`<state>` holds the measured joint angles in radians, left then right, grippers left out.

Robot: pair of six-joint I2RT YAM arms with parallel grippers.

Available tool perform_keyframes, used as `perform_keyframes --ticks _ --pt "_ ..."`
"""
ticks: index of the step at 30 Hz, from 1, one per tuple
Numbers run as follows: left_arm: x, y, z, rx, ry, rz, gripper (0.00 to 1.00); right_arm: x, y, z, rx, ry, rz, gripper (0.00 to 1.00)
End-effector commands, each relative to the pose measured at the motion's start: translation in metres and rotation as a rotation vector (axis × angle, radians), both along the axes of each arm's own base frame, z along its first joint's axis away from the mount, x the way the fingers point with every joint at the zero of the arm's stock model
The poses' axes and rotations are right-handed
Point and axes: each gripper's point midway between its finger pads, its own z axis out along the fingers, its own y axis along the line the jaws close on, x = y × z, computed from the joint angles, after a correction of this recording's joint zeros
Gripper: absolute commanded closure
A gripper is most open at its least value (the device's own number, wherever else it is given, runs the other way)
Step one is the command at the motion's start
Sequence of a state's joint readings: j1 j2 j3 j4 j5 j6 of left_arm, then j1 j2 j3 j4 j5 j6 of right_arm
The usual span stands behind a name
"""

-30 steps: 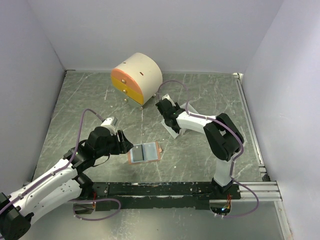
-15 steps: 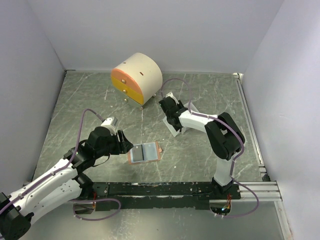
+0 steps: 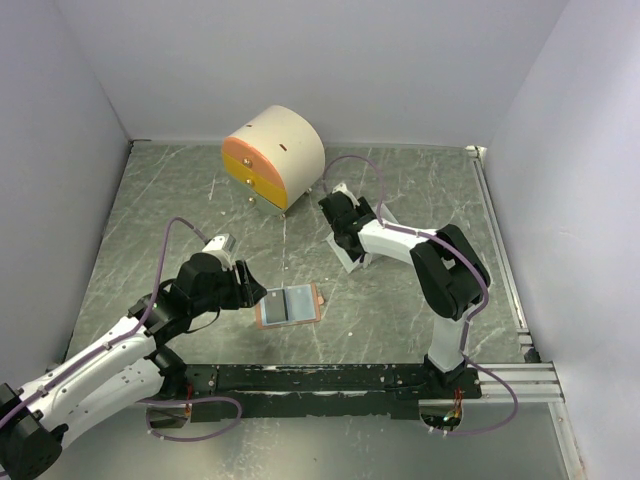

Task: Put the credit cards into the card holder
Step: Pick up the credit card from the storage box.

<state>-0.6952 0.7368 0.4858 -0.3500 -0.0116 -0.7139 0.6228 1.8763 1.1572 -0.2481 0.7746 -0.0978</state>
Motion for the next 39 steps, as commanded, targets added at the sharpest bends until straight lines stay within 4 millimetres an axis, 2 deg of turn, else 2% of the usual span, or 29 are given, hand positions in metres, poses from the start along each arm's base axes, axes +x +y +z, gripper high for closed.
perform_keyframes --ticks 1,13,28,39 --pt "0.001 0.0 0.006 -0.005 -0.013 -0.002 0.36 0.011 -0.005 0.016 -0.01 -0.055 -0.025 0.54" --pt "0.001 0.001 0.004 -0.005 -0.011 0.003 0.37 0.015 -0.015 0.021 0.005 -0.069 -0.049 0.63" --pt "0.0 0.001 0.005 -0.012 -0.013 0.003 0.36 0.019 -0.028 0.028 0.006 -0.09 -0.082 0.63" --pt "-0.001 0.001 0.004 -0.013 -0.011 0.002 0.36 0.017 -0.022 0.009 0.045 -0.044 -0.055 0.66"
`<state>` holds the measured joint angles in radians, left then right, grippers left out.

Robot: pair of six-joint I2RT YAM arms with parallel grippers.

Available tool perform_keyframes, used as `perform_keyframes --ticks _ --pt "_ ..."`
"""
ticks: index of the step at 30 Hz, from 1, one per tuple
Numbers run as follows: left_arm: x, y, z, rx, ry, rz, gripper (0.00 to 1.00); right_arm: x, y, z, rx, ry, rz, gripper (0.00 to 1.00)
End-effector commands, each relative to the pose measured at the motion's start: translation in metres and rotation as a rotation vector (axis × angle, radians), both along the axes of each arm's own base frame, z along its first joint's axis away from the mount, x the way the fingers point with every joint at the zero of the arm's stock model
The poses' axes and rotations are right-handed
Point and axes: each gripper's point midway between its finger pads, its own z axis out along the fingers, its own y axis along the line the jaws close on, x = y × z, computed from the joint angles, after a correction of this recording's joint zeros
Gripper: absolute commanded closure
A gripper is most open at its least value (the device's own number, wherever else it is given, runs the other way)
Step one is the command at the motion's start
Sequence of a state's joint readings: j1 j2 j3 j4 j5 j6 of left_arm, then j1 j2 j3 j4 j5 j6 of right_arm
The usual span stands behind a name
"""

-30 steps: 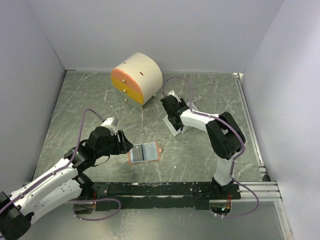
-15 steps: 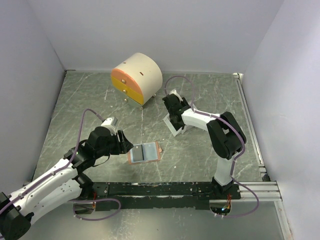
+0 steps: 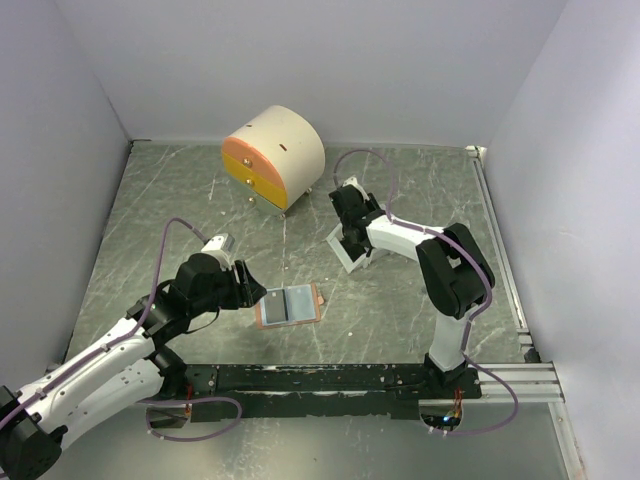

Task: Put the credit cards into the card holder
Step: Pick up the credit card from the storage box.

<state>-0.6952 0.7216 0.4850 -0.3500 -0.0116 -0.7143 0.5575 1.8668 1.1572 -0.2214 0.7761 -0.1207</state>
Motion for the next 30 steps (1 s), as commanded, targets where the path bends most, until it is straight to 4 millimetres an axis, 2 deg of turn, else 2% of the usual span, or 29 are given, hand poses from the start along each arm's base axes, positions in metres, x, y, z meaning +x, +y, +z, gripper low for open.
perform_keyframes --ticks 1,6,12,23,30 --pt "0.0 0.0 0.001 -0.004 0.001 0.001 0.37 0.005 0.003 0.0 0.046 -0.015 0.004 0.66" --pt "-0.001 0.0 -0.001 -0.004 0.003 -0.002 0.37 0.004 0.002 -0.01 0.02 0.017 0.006 0.59" --pt "-0.001 0.0 -0.001 -0.004 0.003 0.001 0.37 0.004 0.0 -0.015 -0.001 0.03 0.003 0.59" --pt "0.0 0.0 0.0 -0.003 0.005 -0.001 0.37 0.009 -0.001 0.012 0.006 -0.033 0.0 0.66" --pt "0.0 -0.001 -0.001 0.002 0.005 -0.004 0.37 0.011 -0.002 0.016 0.008 -0.037 -0.001 0.68"
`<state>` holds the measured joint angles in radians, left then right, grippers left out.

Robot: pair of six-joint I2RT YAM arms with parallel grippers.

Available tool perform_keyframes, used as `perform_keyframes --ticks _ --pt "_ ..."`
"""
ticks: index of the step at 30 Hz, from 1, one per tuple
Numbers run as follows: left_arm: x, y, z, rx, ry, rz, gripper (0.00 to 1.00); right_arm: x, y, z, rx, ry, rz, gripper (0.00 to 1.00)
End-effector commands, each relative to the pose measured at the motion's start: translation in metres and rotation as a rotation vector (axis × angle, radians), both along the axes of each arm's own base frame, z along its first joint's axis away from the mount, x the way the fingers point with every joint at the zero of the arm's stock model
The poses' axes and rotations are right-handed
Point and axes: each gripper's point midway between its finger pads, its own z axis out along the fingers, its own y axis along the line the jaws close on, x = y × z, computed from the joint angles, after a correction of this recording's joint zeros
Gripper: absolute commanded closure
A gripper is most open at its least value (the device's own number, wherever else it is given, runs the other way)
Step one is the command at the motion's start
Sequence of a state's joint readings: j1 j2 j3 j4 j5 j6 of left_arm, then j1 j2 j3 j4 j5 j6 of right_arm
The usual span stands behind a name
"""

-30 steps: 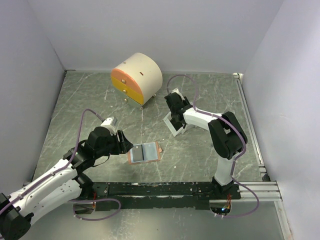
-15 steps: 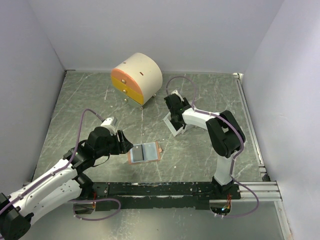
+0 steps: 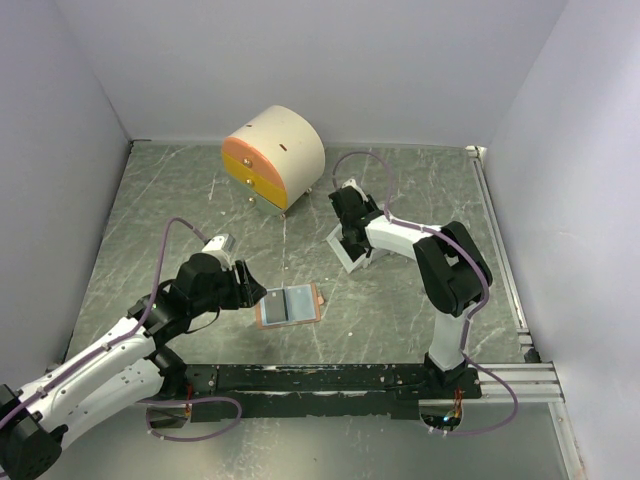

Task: Put the credit cards into the card holder
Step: Pick up the credit card from the storage box.

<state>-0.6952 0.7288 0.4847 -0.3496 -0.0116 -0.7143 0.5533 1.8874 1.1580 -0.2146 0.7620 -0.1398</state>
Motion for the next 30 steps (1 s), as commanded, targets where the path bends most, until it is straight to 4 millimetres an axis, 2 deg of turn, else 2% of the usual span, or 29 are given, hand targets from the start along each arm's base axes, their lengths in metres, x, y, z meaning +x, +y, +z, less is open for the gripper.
perform_keyframes --ticks 1,11,20,30 --pt "0.0 -0.001 0.001 -0.004 0.0 -0.006 0.37 0.009 -0.002 0.025 0.019 -0.062 -0.015 0.69" --pt "0.001 -0.002 0.0 -0.002 0.0 -0.005 0.36 0.011 -0.003 0.032 0.031 -0.076 -0.012 0.76" --pt "0.001 -0.001 -0.001 -0.006 0.003 -0.002 0.36 0.01 -0.001 0.03 0.048 -0.066 -0.006 0.82" --pt "-0.001 -0.002 -0.003 -0.013 0.012 -0.003 0.37 0.007 0.008 0.045 0.119 -0.067 0.02 0.92"
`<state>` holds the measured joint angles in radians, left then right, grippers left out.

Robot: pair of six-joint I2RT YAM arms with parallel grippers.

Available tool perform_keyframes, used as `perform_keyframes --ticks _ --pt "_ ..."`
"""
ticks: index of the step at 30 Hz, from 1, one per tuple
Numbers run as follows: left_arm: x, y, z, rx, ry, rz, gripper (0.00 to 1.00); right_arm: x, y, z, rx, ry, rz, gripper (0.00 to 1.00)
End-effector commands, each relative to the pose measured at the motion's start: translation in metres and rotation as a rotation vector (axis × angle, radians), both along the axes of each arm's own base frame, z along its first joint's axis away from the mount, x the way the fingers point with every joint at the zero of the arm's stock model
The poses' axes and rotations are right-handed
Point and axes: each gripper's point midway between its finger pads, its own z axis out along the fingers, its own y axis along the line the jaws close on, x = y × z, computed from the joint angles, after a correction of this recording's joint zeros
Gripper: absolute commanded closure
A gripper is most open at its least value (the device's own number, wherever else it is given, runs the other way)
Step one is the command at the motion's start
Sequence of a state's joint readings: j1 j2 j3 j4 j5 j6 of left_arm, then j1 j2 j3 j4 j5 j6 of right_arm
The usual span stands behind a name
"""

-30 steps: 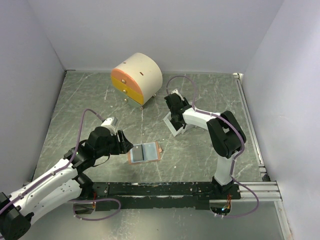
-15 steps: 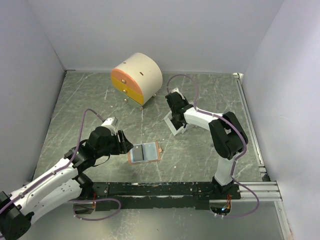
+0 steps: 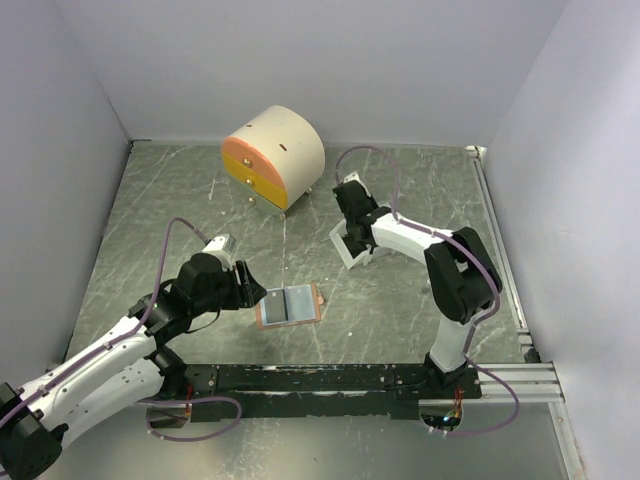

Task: Put the credit cards into the card holder
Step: Pick up the credit card from the storage box.

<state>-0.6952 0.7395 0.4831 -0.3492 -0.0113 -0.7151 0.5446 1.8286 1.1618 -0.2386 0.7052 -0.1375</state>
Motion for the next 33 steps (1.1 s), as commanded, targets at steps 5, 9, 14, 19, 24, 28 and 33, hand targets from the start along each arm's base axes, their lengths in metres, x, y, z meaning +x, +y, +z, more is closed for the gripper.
perform_keyframes --ticks 5,9,14,19,24,28,33 --pt "-0.001 -0.003 0.002 -0.022 0.006 -0.006 0.37 0.0 0.013 0.028 0.116 -0.015 0.015 1.0" --pt "-0.001 -0.005 0.005 -0.025 0.012 -0.015 0.37 -0.009 0.025 0.036 0.19 -0.005 0.047 1.0" --pt "-0.003 -0.009 0.013 -0.056 0.008 -0.025 0.38 -0.023 0.038 0.058 0.297 -0.01 0.072 1.0" --pt "-0.006 -0.018 0.019 -0.106 0.023 -0.046 0.38 -0.037 0.044 0.085 0.376 -0.044 0.081 1.0" --pt "-0.008 -0.03 0.038 -0.192 0.01 -0.083 0.38 -0.059 0.071 0.107 0.575 -0.035 0.154 1.0" --pt "-0.01 -0.039 0.06 -0.274 -0.008 -0.101 0.38 -0.082 0.097 0.13 0.778 -0.041 0.238 1.0" --pt "-0.012 -0.05 0.081 -0.377 -0.002 -0.121 0.38 -0.115 0.135 0.159 1.102 -0.016 0.355 1.0"
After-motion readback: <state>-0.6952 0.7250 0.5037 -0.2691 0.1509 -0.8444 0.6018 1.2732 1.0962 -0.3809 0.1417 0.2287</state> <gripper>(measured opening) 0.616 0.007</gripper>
